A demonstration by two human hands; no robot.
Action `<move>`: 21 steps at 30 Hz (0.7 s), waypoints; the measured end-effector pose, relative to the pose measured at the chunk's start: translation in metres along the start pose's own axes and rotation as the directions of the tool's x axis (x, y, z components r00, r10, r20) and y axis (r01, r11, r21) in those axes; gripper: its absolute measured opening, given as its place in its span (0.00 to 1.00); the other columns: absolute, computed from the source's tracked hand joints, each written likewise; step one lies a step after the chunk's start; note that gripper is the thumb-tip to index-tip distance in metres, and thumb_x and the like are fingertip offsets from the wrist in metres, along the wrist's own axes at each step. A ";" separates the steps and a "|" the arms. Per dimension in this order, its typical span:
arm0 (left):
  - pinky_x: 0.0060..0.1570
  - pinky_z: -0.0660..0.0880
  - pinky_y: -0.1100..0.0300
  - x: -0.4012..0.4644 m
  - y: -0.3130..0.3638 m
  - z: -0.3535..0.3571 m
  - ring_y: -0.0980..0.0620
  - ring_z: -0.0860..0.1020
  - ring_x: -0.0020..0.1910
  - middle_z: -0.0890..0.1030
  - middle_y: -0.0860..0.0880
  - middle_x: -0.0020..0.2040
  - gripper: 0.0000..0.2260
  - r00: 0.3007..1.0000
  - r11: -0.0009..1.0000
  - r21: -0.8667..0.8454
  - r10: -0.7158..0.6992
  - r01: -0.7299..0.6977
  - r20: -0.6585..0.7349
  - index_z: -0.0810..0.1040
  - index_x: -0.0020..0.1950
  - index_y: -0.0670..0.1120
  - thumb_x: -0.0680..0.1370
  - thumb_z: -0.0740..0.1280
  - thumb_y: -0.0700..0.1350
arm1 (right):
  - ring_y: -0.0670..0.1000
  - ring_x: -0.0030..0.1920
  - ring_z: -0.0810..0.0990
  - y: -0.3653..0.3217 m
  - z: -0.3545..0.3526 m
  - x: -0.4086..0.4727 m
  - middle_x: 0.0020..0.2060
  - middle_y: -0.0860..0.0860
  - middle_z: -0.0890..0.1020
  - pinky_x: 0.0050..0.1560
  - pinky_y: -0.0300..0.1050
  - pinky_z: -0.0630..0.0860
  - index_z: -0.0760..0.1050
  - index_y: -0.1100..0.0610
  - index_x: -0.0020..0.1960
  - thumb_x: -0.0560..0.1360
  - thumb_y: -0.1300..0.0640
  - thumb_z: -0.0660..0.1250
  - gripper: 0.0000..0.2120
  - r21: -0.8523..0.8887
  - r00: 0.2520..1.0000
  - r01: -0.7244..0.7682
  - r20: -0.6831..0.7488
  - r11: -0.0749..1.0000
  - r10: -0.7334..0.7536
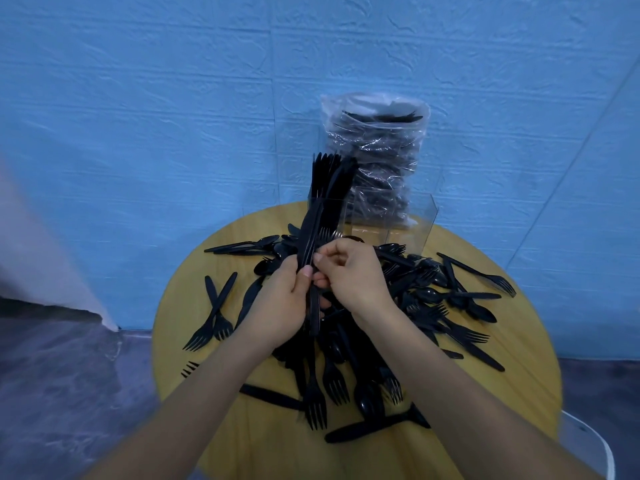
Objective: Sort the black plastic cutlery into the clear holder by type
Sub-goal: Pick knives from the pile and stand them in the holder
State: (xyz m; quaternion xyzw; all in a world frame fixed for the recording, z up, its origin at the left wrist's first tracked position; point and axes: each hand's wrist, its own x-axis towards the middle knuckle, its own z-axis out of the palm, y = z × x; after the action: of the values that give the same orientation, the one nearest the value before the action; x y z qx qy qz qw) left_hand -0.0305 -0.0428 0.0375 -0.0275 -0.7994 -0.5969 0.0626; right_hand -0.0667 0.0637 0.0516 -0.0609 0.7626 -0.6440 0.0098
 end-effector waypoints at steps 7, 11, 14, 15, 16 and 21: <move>0.30 0.69 0.62 -0.003 -0.003 -0.006 0.56 0.68 0.30 0.70 0.49 0.33 0.10 0.994 0.996 0.013 -0.089 0.089 0.055 0.67 0.44 0.45 0.83 0.52 0.43 | 0.43 0.30 0.75 0.005 0.003 0.001 0.30 0.49 0.77 0.35 0.37 0.72 0.77 0.56 0.39 0.78 0.52 0.64 0.11 -0.031 0.996 0.053 0.070 0.998 -0.051; 0.29 0.65 0.61 -0.004 -0.007 -0.009 0.57 0.66 0.28 0.69 0.50 0.34 0.09 0.970 0.988 0.000 -0.150 0.153 0.191 0.65 0.44 0.43 0.83 0.52 0.43 | 0.42 0.29 0.73 0.008 0.004 0.011 0.31 0.46 0.77 0.34 0.38 0.69 0.75 0.54 0.43 0.75 0.56 0.69 0.04 -0.034 0.999 0.017 0.046 0.999 -0.015; 0.32 0.70 0.59 0.001 -0.008 -0.010 0.55 0.69 0.31 0.72 0.49 0.35 0.10 0.970 0.982 0.167 -0.125 0.091 0.210 0.66 0.44 0.42 0.83 0.52 0.44 | 0.48 0.29 0.73 0.011 0.007 0.019 0.33 0.52 0.77 0.35 0.47 0.71 0.74 0.62 0.47 0.73 0.59 0.67 0.06 -0.090 0.999 -0.024 0.019 0.996 0.026; 0.33 0.72 0.58 0.003 -0.007 -0.010 0.54 0.71 0.32 0.74 0.49 0.36 0.09 0.974 0.972 0.228 -0.108 0.060 0.201 0.67 0.46 0.44 0.83 0.52 0.44 | 0.49 0.29 0.74 0.010 0.008 0.023 0.34 0.54 0.77 0.35 0.48 0.73 0.73 0.63 0.49 0.73 0.60 0.66 0.08 -0.105 0.999 -0.041 -0.002 0.994 0.041; 0.34 0.74 0.55 0.005 -0.007 -0.008 0.52 0.74 0.34 0.76 0.48 0.38 0.07 0.979 0.956 0.291 -0.086 0.030 0.183 0.68 0.49 0.45 0.83 0.53 0.45 | 0.49 0.28 0.74 0.009 0.008 0.026 0.34 0.55 0.77 0.34 0.47 0.74 0.73 0.64 0.50 0.73 0.60 0.66 0.09 -0.110 0.998 -0.056 -0.024 0.992 0.053; 0.32 0.72 0.60 0.018 -0.014 -0.004 0.52 0.75 0.34 0.75 0.49 0.38 0.02 0.995 0.842 0.532 0.092 -0.093 0.027 0.64 0.54 0.46 0.82 0.54 0.42 | 0.46 0.26 0.76 0.004 0.014 0.043 0.34 0.54 0.79 0.30 0.42 0.72 0.73 0.64 0.51 0.75 0.57 0.67 0.11 -0.082 0.998 -0.046 -0.037 0.996 0.043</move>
State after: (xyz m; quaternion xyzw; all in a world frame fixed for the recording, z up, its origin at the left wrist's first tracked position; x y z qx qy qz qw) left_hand -0.0501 -0.0515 0.0275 -0.0477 -0.9313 -0.3482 0.0962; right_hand -0.1085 0.0461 0.0477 -0.0330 0.7899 -0.6123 0.0082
